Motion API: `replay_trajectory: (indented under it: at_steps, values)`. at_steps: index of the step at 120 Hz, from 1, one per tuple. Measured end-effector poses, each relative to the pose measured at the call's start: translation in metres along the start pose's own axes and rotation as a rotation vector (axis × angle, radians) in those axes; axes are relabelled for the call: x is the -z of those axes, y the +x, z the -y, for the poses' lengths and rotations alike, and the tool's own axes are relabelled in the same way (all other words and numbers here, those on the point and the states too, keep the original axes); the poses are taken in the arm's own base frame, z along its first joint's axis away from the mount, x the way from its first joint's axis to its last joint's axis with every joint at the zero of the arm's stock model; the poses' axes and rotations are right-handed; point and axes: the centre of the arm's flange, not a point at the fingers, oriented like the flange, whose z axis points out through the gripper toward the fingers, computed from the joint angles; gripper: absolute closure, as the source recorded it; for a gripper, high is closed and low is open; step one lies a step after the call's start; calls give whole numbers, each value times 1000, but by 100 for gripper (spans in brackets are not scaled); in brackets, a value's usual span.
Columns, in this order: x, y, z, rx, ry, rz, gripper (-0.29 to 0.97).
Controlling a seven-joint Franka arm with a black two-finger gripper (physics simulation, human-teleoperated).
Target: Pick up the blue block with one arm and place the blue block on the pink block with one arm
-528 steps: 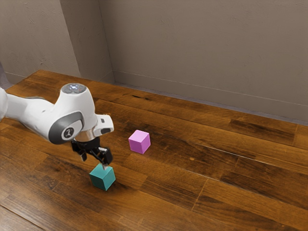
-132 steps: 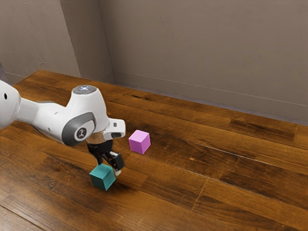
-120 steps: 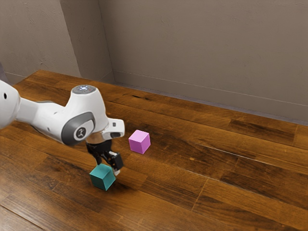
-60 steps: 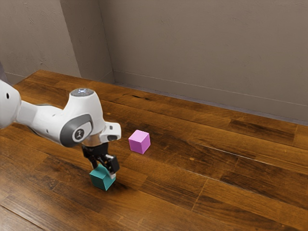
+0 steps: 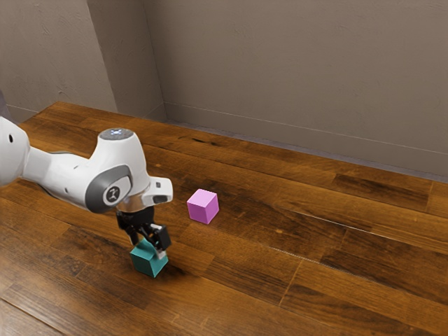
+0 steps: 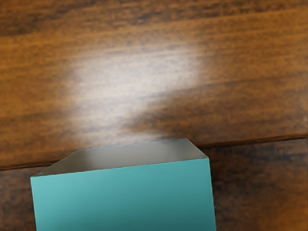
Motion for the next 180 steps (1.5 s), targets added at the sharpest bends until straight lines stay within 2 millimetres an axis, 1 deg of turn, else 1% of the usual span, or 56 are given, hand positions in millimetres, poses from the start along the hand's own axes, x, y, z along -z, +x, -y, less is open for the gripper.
replay_trajectory:
  at_steps: [27,71,85,104,145,180]
  values:
    - [0,-1,-3,-4,1,2,0]
    - [-3,-2,8,18,1,7,0]
    - [-10,-2,8,18,-4,19,0]
    - [-13,-2,7,17,-6,20,0]
    - [-31,1,7,16,-17,33,0]
    - [-32,1,7,17,-17,27,1]
